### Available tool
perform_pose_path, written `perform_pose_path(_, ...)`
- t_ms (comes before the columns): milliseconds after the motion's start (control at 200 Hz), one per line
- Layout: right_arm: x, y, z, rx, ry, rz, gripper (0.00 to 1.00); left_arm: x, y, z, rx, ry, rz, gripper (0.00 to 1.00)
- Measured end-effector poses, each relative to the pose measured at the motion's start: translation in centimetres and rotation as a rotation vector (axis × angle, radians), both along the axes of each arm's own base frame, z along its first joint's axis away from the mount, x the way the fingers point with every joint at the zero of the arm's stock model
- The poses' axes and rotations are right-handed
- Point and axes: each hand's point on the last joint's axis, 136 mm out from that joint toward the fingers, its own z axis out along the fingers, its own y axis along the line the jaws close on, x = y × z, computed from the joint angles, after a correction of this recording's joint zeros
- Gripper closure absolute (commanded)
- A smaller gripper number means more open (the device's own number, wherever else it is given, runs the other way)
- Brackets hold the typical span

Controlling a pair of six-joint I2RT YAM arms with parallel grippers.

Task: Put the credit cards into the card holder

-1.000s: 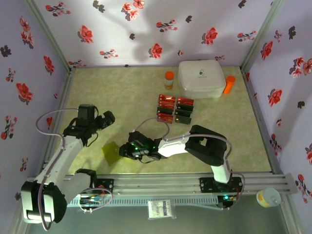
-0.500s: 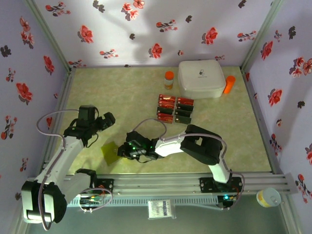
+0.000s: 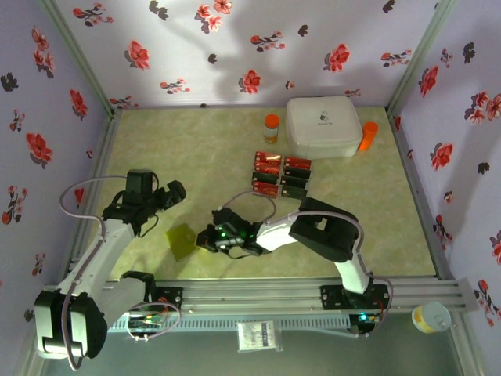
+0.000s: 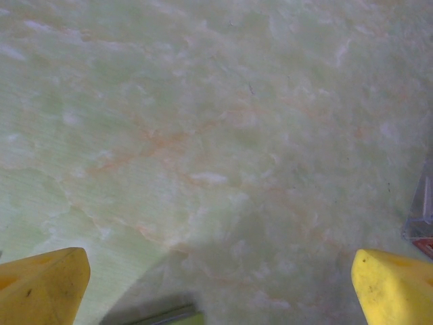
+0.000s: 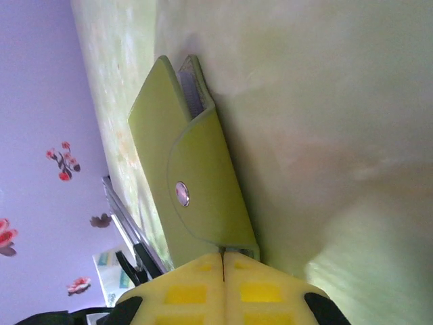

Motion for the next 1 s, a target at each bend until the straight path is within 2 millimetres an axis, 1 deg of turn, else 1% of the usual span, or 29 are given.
perform_pose_path(65, 1.6, -1.6, 0.9, 0.014, 0.000, -0.038, 1.00, 0.0, -0.5, 0.1, -0.023, -0.001, -0.016, 0.00)
perform_pose_path(125, 3.2, -2.7, 2.5, 0.044, -0.010, -0.071, 1.00, 0.1, -1.1, 0.5, -0.055, -0.008, -0.034, 0.00)
perform_pose_path(260, 6.5, -4.7, 7.7, 0.147, -0.064, -0.130, 1.00, 1.2, -3.3, 2.5, -0.177, -0.050, -0.086, 0.00)
perform_pose_path(375, 8.5, -6.3, 11.8, 0.221, -0.115, -0.153, 1.00, 2.2, -5.1, 4.2, -0.286, -0.081, -0.120, 0.00)
perform_pose_path(450, 9.5, -7.4, 13.8, 0.252, -0.144, -0.166, 1.00, 2.7, -6.0, 4.8, -0.348, -0.091, -0.126, 0.00)
perform_pose_path(515, 10.1, -8.4, 15.2, 0.268, -0.164, -0.178, 1.00, 3.1, -6.6, 5.1, -0.400, -0.089, -0.125, 0.00)
perform_pose_path(655, 11.0, -10.5, 17.3, 0.284, -0.200, -0.211, 1.00, 4.3, -8.1, 5.6, -0.498, -0.094, -0.116, 0.00)
perform_pose_path(770, 11.0, -11.2, 18.6, 0.296, -0.224, -0.218, 1.00, 5.1, -9.4, 6.0, -0.562, -0.099, -0.116, 0.00)
perform_pose_path(890, 10.9, -11.3, 19.0, 0.298, -0.232, -0.216, 1.00, 5.7, -11.2, 7.0, -0.628, -0.123, -0.137, 0.00)
perform_pose_path(1000, 10.9, -11.3, 19.0, 0.302, -0.231, -0.218, 1.00, 6.1, -12.6, 7.7, -0.677, -0.139, -0.154, 0.04)
